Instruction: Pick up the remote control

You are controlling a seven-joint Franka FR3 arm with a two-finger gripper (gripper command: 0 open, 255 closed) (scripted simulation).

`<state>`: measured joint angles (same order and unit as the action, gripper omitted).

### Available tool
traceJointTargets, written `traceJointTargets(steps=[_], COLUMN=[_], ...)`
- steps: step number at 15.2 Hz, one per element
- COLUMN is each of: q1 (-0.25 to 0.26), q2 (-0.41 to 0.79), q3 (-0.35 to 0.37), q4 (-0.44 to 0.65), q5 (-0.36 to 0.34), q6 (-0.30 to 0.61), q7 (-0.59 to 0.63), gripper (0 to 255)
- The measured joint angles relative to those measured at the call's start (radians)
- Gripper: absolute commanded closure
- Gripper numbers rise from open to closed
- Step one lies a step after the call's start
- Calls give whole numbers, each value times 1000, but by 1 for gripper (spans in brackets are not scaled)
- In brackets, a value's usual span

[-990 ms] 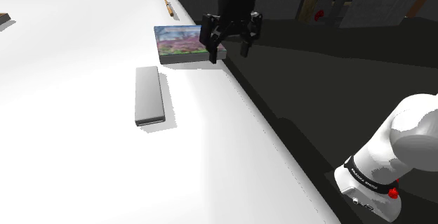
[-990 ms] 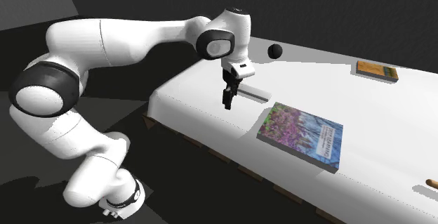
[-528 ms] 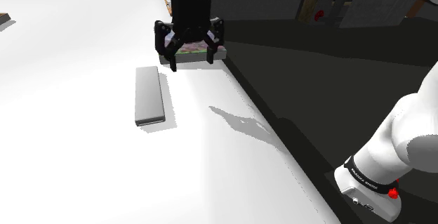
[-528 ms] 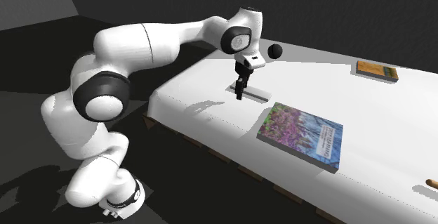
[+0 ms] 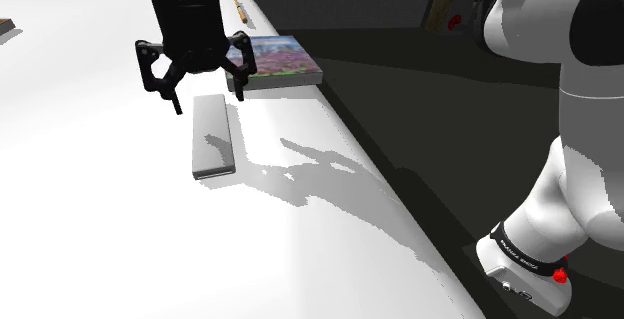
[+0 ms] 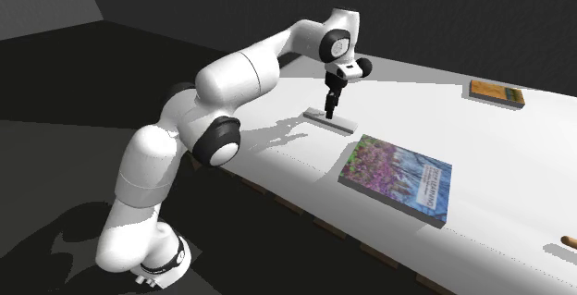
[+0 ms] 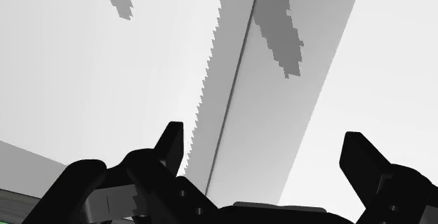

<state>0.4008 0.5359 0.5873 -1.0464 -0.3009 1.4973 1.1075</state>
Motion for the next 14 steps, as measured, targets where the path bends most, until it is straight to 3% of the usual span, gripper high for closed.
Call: traceJointTargets(steps=[8,9,14], q1=[-15,-18,-21], q2=[-1,-3,-6], q3=[-1,-1,0], q4=[-100,-110,-118], q5=[-1,0,1], q6=[93,101,107], q7=[17,17,17], gripper=[0,255,255])
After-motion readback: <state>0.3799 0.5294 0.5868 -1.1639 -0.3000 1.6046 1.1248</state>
